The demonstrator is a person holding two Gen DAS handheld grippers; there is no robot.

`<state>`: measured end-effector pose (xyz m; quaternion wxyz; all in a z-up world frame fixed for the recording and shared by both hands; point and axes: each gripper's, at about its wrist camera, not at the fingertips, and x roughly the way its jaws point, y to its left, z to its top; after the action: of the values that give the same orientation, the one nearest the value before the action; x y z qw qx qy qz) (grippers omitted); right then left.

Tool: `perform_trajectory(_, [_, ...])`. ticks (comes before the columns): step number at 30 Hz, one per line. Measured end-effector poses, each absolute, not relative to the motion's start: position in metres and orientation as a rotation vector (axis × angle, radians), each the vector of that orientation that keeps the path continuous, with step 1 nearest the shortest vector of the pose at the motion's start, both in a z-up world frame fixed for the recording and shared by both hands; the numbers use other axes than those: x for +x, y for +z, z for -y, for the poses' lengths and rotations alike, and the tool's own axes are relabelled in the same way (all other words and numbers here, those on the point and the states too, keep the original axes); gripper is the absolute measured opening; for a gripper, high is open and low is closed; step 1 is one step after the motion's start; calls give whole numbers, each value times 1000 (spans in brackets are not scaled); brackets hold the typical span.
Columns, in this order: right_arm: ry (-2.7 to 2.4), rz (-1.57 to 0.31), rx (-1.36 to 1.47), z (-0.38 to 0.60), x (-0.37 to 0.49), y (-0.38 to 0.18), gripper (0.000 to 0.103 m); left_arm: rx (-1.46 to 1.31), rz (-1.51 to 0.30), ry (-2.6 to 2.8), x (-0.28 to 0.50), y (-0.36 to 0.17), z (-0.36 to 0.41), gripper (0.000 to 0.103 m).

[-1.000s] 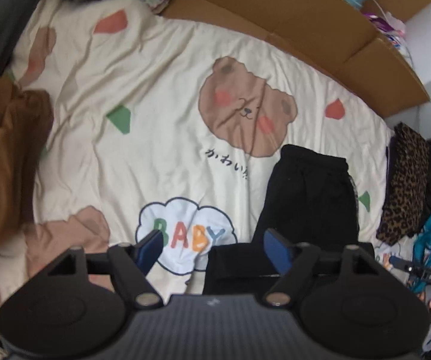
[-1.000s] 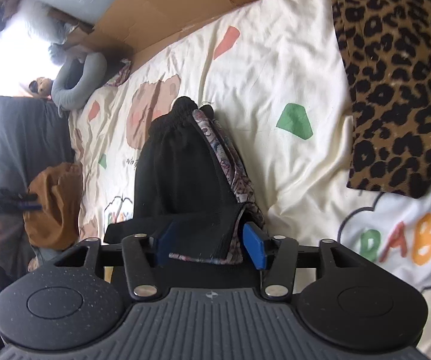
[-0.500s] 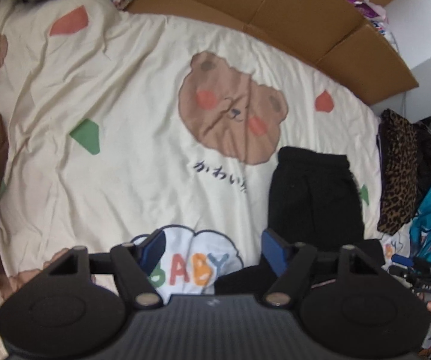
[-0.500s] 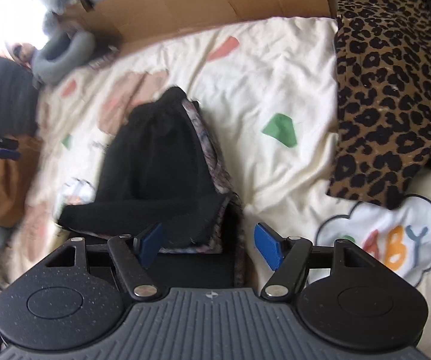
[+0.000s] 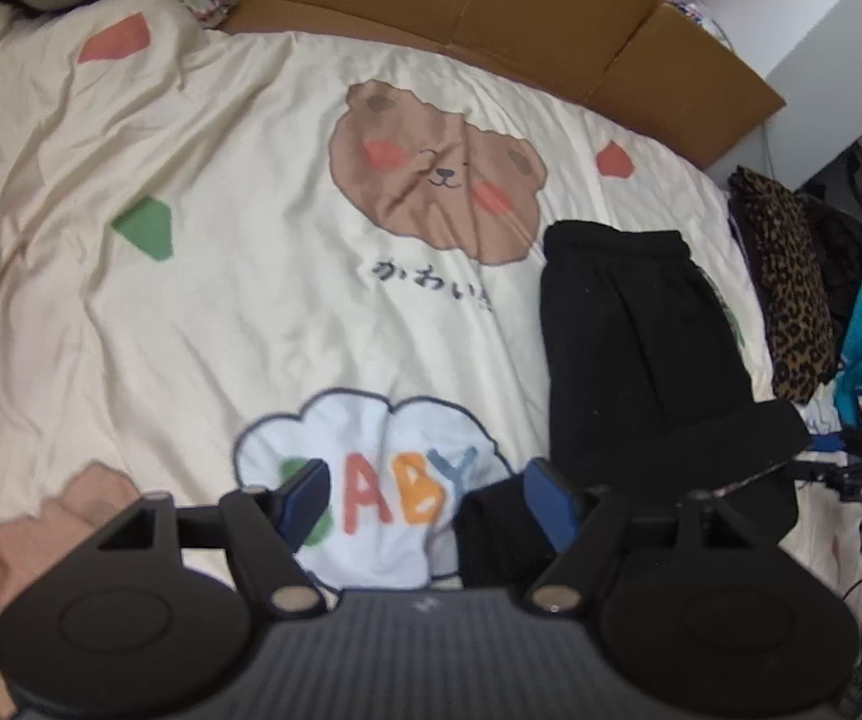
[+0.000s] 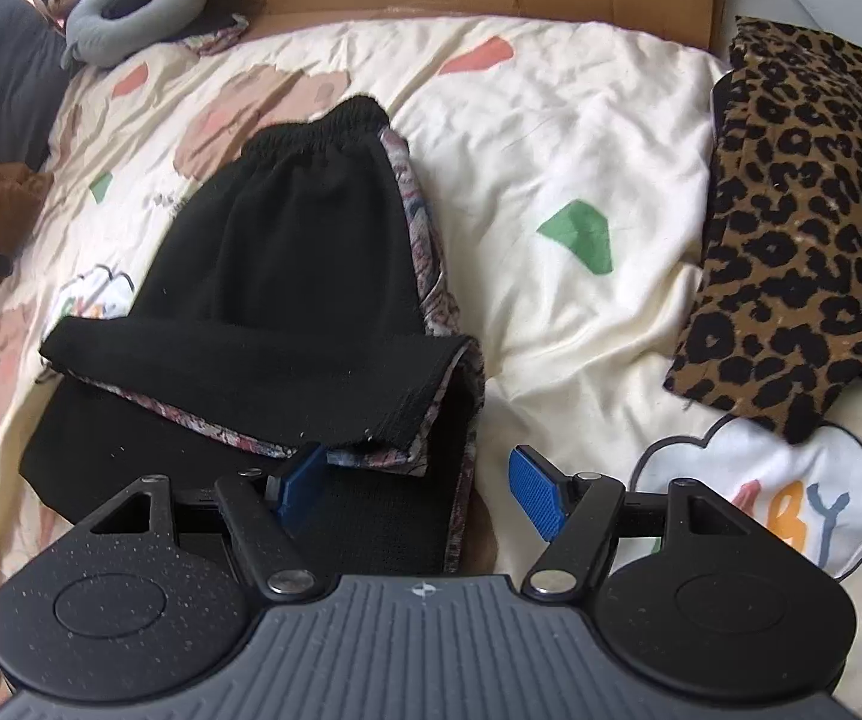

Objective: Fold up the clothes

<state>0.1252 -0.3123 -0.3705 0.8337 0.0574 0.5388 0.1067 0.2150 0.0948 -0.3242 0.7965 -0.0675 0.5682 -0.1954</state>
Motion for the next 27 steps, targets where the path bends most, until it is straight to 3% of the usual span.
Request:
perform_trajectory(11, [226, -1143, -12, 287, 113, -389, 73, -83, -1229, -463, 164, -375, -63, 78])
perform_trajectory(27, [150, -1101, -101, 280, 126, -405, 73, 112, -1076, -455, 155, -412, -40, 92])
